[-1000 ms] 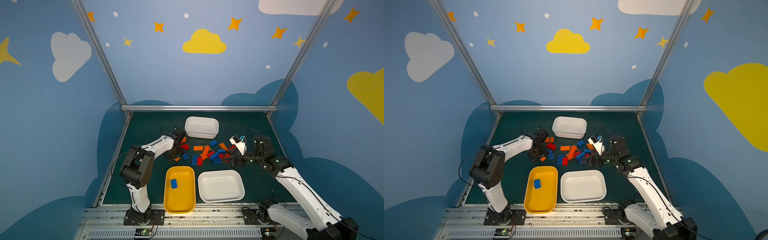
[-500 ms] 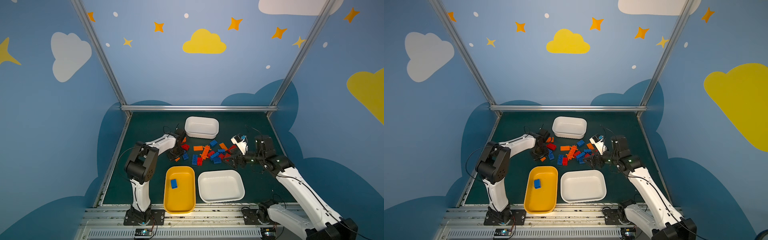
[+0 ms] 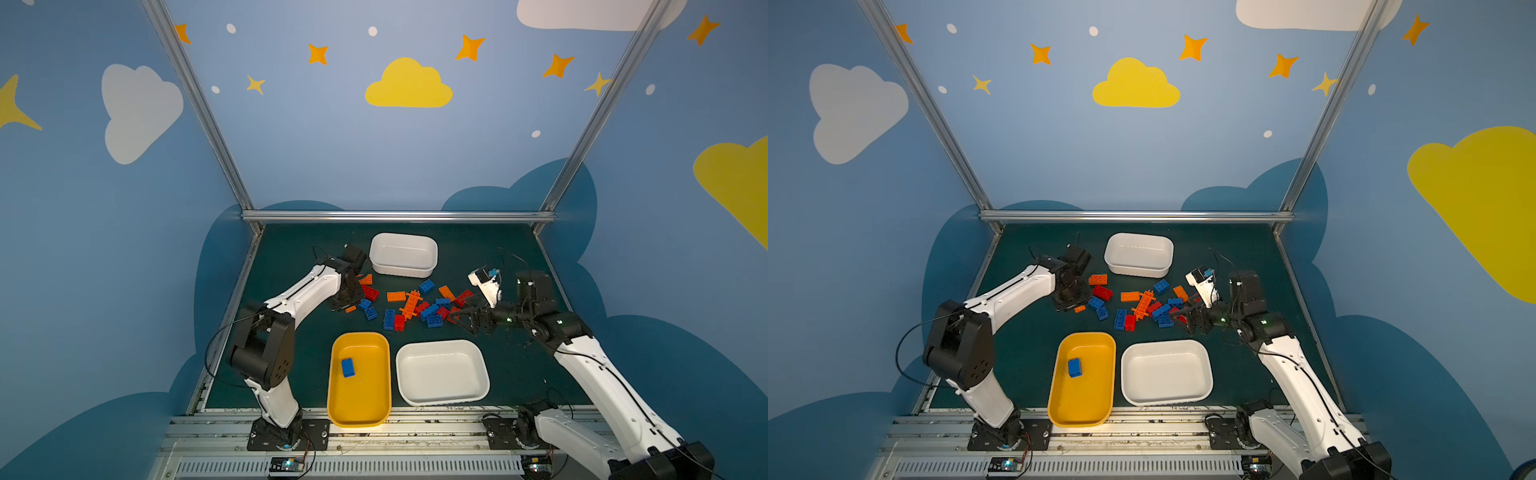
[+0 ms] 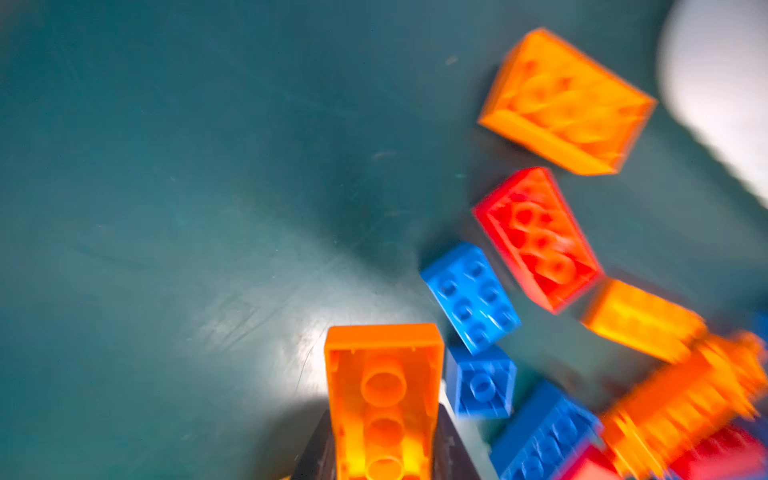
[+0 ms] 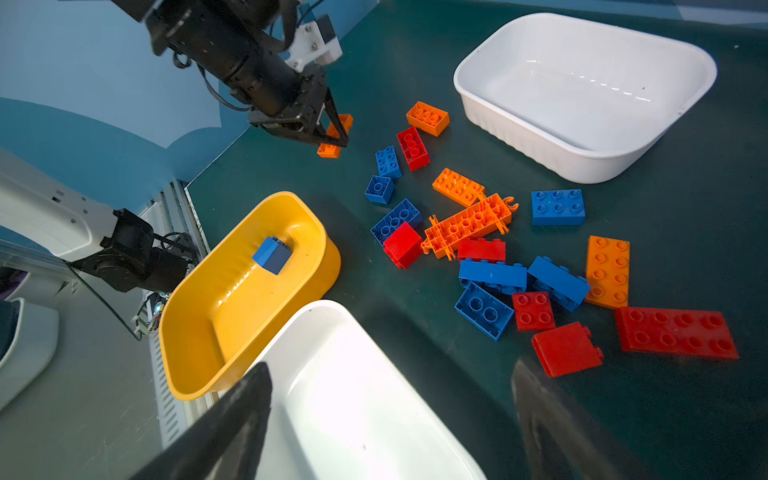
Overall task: Sort the legos into containers by color
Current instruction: 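Grasp the orange brick with the left gripper and carry it to the far white bin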
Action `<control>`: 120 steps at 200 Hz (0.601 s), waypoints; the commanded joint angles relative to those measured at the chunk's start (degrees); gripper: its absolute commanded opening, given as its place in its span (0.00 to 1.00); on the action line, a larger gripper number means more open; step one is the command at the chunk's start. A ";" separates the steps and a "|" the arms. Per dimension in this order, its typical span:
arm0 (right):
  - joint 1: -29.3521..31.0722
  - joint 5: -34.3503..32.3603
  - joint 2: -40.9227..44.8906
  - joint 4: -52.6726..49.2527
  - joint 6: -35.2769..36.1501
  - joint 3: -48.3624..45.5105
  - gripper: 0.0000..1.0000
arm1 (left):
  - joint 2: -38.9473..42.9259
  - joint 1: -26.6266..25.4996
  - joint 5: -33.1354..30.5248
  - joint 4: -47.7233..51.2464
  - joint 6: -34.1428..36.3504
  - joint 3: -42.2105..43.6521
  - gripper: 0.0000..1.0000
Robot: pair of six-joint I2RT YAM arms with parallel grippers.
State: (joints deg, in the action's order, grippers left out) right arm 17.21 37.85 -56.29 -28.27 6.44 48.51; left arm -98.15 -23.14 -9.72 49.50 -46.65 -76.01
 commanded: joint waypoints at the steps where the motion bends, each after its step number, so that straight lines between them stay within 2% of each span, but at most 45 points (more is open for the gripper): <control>1: -0.18 1.28 0.34 1.41 -0.64 -0.61 0.89 | 3.11 -0.99 3.34 3.39 8.27 -1.47 0.23; 22: -0.26 1.57 0.14 2.34 -1.16 -0.39 0.89 | 3.85 -3.23 5.83 3.77 15.08 -4.95 0.24; 56: -0.30 4.34 -0.66 3.43 -1.78 -0.01 0.89 | -0.79 -6.00 8.65 3.81 29.31 -14.39 0.24; 70: -0.34 4.60 -0.66 3.90 -2.25 0.09 0.89 | -3.73 -5.74 8.49 3.56 31.62 -18.78 0.25; 120: -0.40 3.76 -1.77 7.62 -4.72 0.82 0.89 | -19.05 -4.33 2.45 1.48 32.38 -36.36 0.26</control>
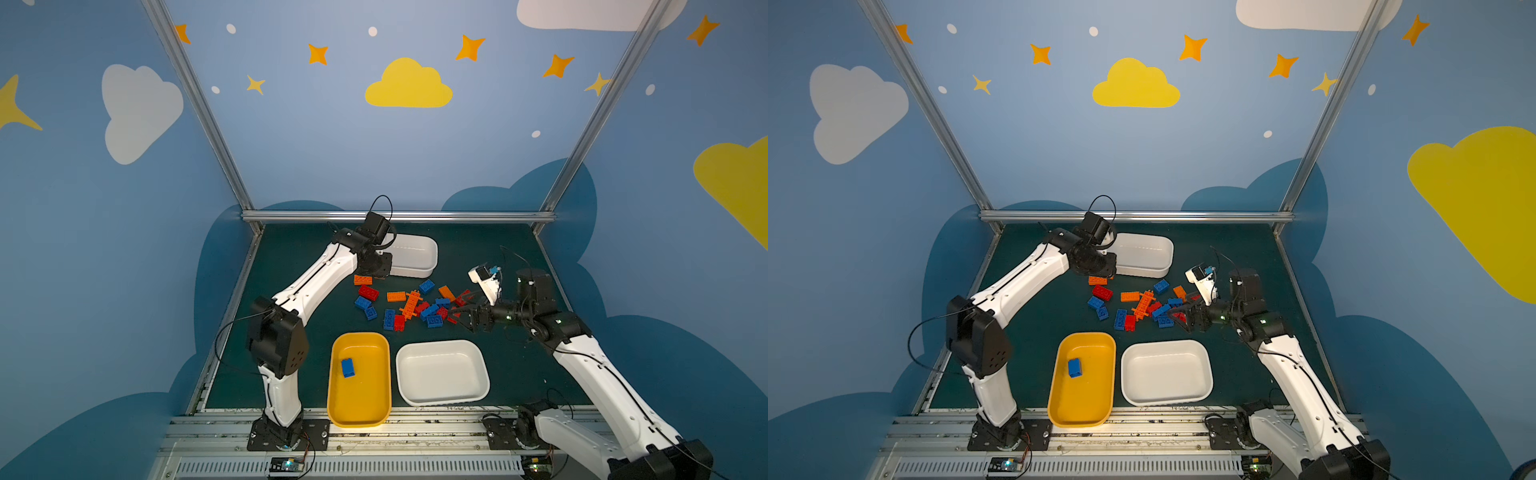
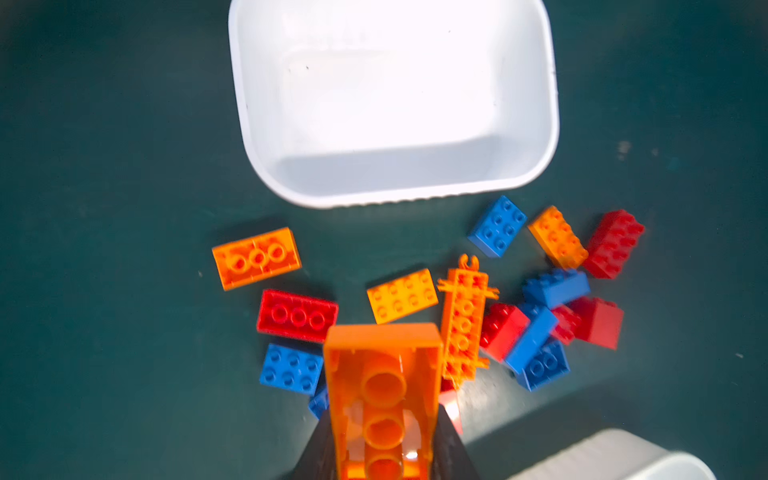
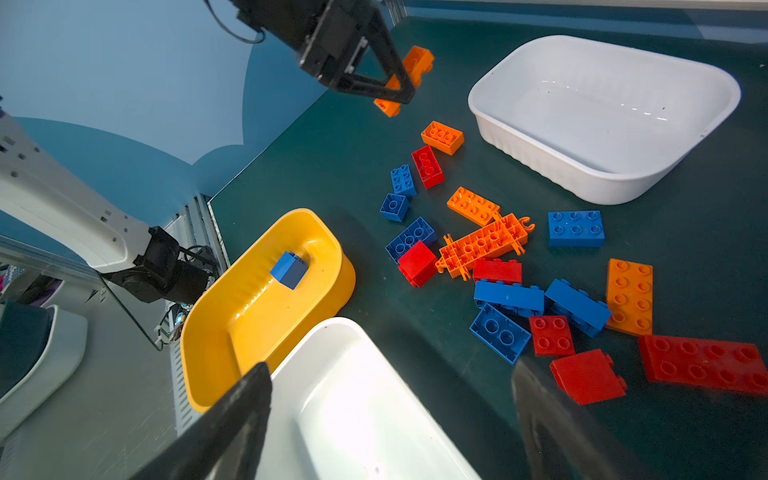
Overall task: Sort the legos into containers by color
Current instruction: 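Grasp the orange brick with the left gripper and carry it to the far white bin, then lower the orange brick into the far white bin and open the left gripper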
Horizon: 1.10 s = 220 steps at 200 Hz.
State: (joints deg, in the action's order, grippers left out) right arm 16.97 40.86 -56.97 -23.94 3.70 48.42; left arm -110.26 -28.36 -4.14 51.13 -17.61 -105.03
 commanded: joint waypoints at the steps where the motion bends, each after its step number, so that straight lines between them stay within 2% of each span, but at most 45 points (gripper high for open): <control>1: -0.08 0.77 -1.15 3.42 -2.05 0.94 0.89 | -7.32 0.91 -3.23 -0.02 3.35 -7.80 0.26; 26: 0.00 1.25 -2.25 5.56 -3.05 1.86 0.89 | -15.96 2.12 -5.00 0.59 3.63 -18.18 0.26; 69: -0.35 -1.98 -5.39 9.37 -6.73 3.95 0.90 | -30.30 3.37 -10.59 2.23 4.02 -34.06 0.26; 97: -1.04 -5.58 -7.37 10.43 -7.55 5.21 0.90 | -34.59 3.71 -13.91 -1.75 4.31 -36.51 0.26; 140: -2.36 -13.88 -9.99 6.61 -6.13 8.00 0.90 | -37.69 3.75 -13.82 -4.54 3.98 -36.42 0.31; 155: -3.24 -15.72 -10.54 6.64 -6.08 8.21 0.90 | -37.73 3.75 -13.64 -4.73 3.74 -36.38 0.41; 184: -4.53 -13.51 -11.54 7.63 -5.99 8.62 0.90 | -35.35 3.34 -11.32 -4.36 3.19 -36.38 0.60; 220: -4.67 -10.81 -12.95 7.61 -5.89 9.64 0.90 | -29.29 3.31 -7.45 0.52 3.49 -34.70 0.77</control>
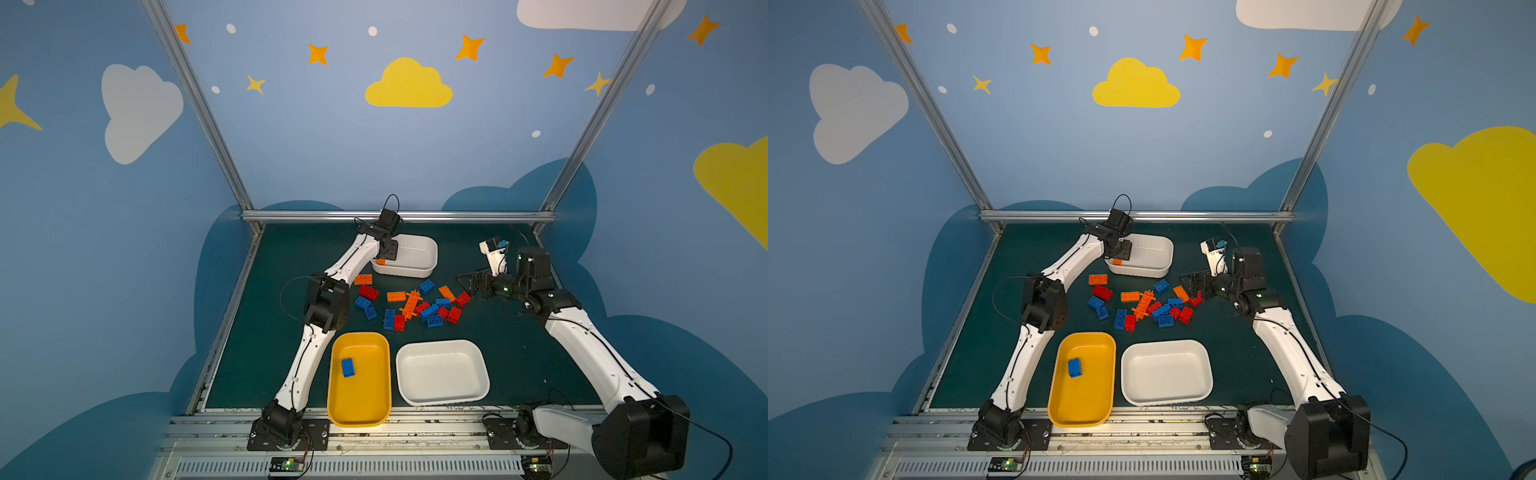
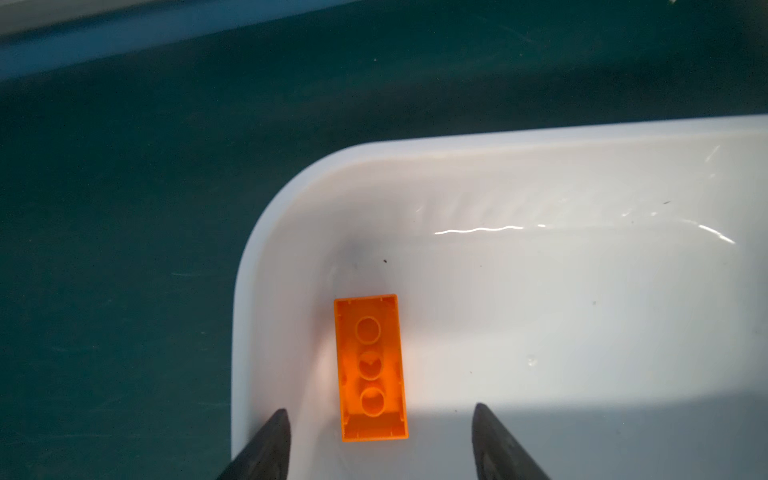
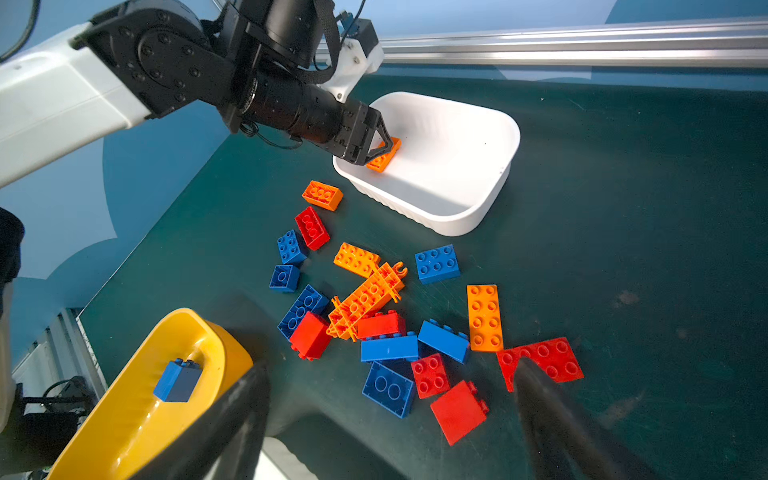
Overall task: Sort the legos into containers by color
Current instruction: 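Lower the orange brick into the far white bin and open the left gripper, then move the left gripper over another orange brick beside the far white bin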
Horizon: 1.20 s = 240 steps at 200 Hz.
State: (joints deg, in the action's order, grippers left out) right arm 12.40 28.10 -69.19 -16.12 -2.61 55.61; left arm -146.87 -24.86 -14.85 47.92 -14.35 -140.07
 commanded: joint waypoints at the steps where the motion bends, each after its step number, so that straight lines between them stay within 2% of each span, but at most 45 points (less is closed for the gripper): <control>1: -0.14 2.05 -0.79 -0.22 0.46 2.47 0.90 | 7.53 -0.19 3.43 3.88 0.26 0.50 0.77; 21: -0.16 3.66 -1.49 -0.65 0.67 3.00 0.90 | 13.49 -0.54 6.54 4.22 4.54 7.04 0.84; 54: -0.17 7.36 -2.04 -0.88 0.75 3.27 0.90 | 24.86 0.96 14.32 1.28 18.71 22.37 0.92; 71: -0.13 8.57 -1.97 -1.52 0.96 3.36 0.90 | 28.90 3.13 20.46 0.65 26.37 27.95 0.90; 86: -0.05 9.04 -1.62 -2.53 1.69 3.31 0.90 | 30.93 4.69 23.23 0.56 32.94 31.23 0.88; 105: -0.06 9.51 -1.10 -4.17 2.58 3.52 0.90 | 31.20 6.33 25.37 3.30 42.08 32.58 0.87; 138: -0.15 9.45 -0.43 -6.97 4.14 4.14 0.90 | 29.58 9.91 27.83 6.81 53.41 33.45 0.85; 187: -0.24 8.82 0.64 -11.12 5.84 4.58 0.90 | 27.94 13.84 28.57 2.21 65.71 39.54 0.83; 208: -0.21 8.65 0.63 -12.98 6.54 5.09 0.90 | 26.50 14.40 25.30 -1.24 66.48 41.28 0.82; 240: -0.24 8.34 0.77 -14.77 6.83 5.46 0.90 | 23.63 14.32 25.08 -5.18 67.46 41.07 0.80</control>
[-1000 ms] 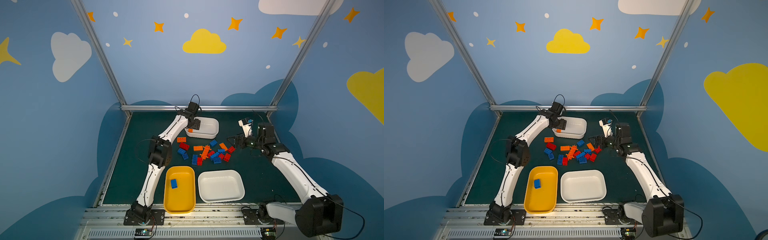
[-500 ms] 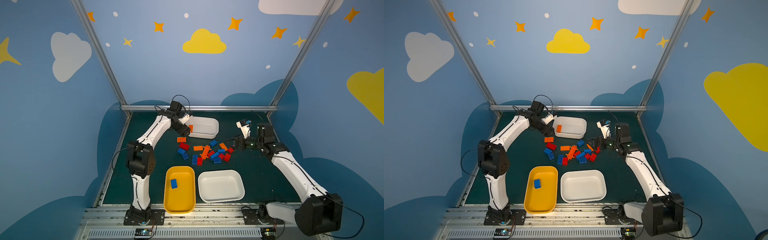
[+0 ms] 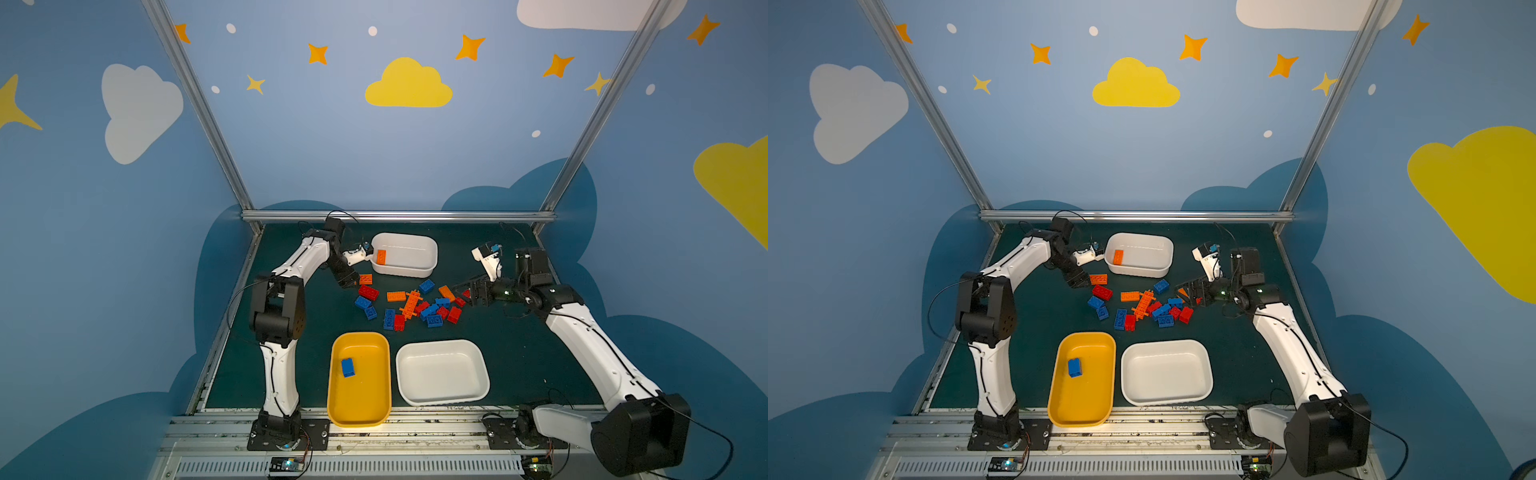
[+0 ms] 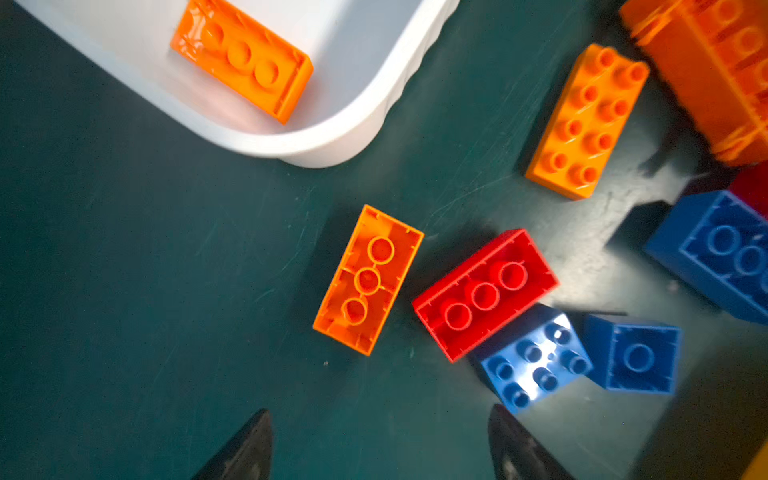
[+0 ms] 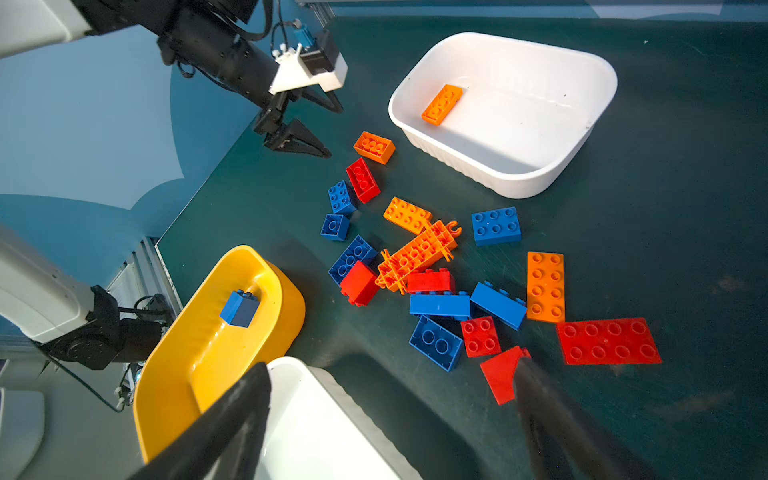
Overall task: Sort the legos into containers by color
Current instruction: 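Move the left gripper over another orange brick beside the far white bin, then grasp the second orange brick with the left gripper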
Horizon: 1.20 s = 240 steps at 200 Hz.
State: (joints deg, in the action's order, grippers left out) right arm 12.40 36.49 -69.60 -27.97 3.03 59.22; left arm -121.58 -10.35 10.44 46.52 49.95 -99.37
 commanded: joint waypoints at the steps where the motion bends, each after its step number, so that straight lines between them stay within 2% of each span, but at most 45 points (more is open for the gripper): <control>1: -0.24 -0.06 1.19 -2.93 1.19 1.86 0.90 | -1.74 -0.24 -0.27 -3.84 3.14 0.30 0.80; 90: -0.27 -1.33 1.36 -5.58 2.33 2.63 0.90 | -7.07 -1.51 -5.34 -8.63 7.26 -0.76 0.74; 186: -0.29 -0.83 1.40 -6.14 2.32 2.13 0.90 | -6.91 -2.48 4.03 -10.88 8.08 0.93 0.66; 199: -0.32 -0.81 1.63 -6.14 2.33 1.89 0.90 | -7.41 -2.57 4.42 -10.18 8.63 0.50 0.62; 240: -0.30 -0.89 2.00 -6.14 2.25 1.77 0.90 | -7.51 -2.65 4.42 -6.73 8.21 -1.29 0.35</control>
State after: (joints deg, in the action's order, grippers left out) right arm 12.40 35.20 -69.19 -33.32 4.93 60.01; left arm -128.57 -12.99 12.78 36.62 57.69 -99.33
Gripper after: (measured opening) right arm 0.899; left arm 0.409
